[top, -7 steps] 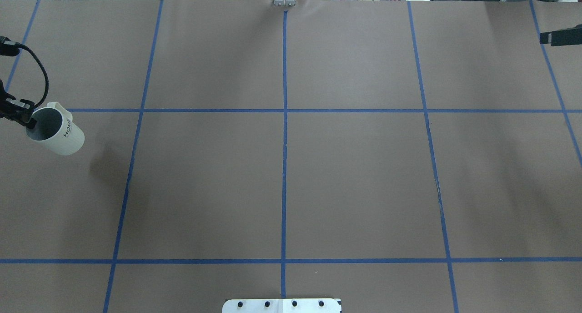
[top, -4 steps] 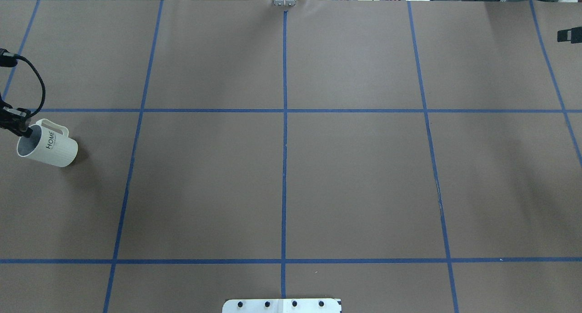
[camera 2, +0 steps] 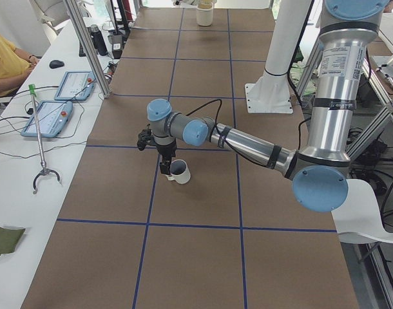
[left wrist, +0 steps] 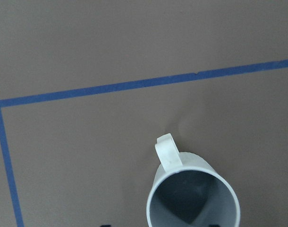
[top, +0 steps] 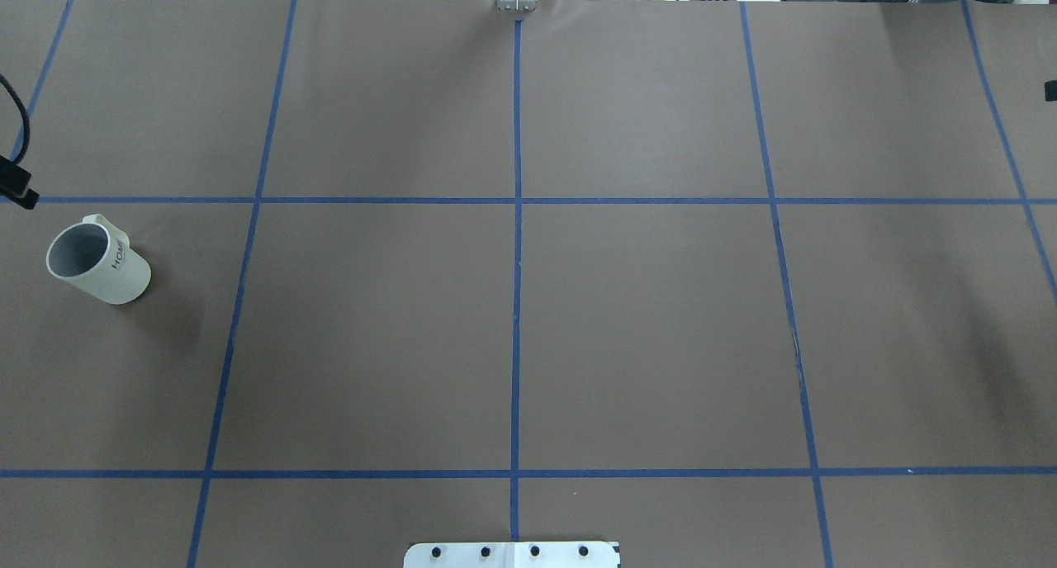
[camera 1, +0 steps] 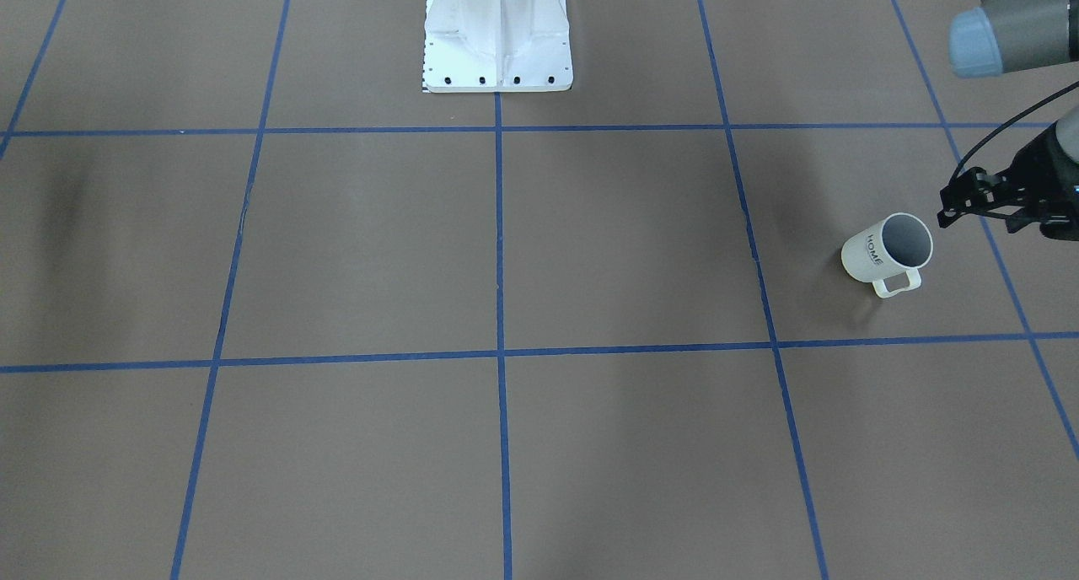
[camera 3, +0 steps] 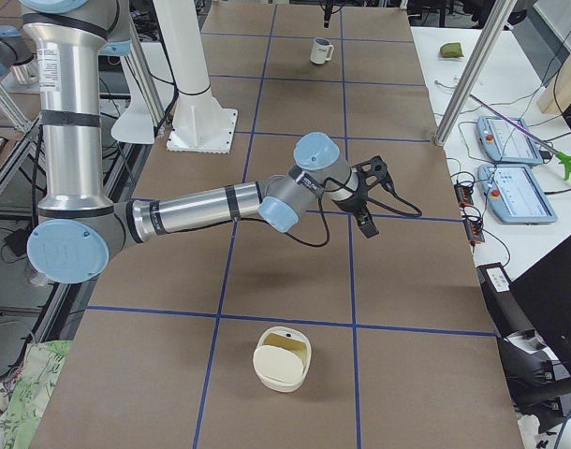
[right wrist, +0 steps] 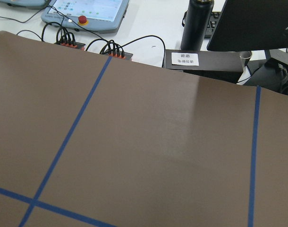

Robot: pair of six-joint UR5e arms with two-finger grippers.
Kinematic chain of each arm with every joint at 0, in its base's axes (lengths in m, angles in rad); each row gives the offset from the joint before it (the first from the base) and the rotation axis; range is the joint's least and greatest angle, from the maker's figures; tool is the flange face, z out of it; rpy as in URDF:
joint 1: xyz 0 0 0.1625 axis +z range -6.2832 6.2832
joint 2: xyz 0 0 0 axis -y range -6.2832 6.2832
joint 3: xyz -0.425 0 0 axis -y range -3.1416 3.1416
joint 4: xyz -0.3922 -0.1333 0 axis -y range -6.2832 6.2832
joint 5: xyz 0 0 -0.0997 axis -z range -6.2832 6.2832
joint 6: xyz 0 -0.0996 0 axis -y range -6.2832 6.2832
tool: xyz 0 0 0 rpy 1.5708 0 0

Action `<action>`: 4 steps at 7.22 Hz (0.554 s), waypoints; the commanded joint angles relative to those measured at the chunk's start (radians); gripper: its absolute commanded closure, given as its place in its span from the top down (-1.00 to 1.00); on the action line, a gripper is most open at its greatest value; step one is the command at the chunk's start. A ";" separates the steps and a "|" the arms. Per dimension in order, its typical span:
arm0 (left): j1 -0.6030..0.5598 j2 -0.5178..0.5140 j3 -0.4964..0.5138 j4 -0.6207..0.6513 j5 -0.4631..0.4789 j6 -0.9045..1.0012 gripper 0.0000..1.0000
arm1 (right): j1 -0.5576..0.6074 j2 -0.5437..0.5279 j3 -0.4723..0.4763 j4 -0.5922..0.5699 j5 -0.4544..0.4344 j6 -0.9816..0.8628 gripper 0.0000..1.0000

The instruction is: Left arm hands cup to right arm to dump lemon

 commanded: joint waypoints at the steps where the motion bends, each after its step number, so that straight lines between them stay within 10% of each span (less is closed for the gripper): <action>1: -0.113 -0.002 -0.013 0.007 -0.001 0.100 1.00 | 0.079 -0.009 0.001 -0.190 0.088 -0.260 1.00; 4: -0.212 -0.008 -0.031 0.063 0.000 0.159 1.00 | 0.136 -0.045 0.001 -0.351 0.160 -0.407 1.00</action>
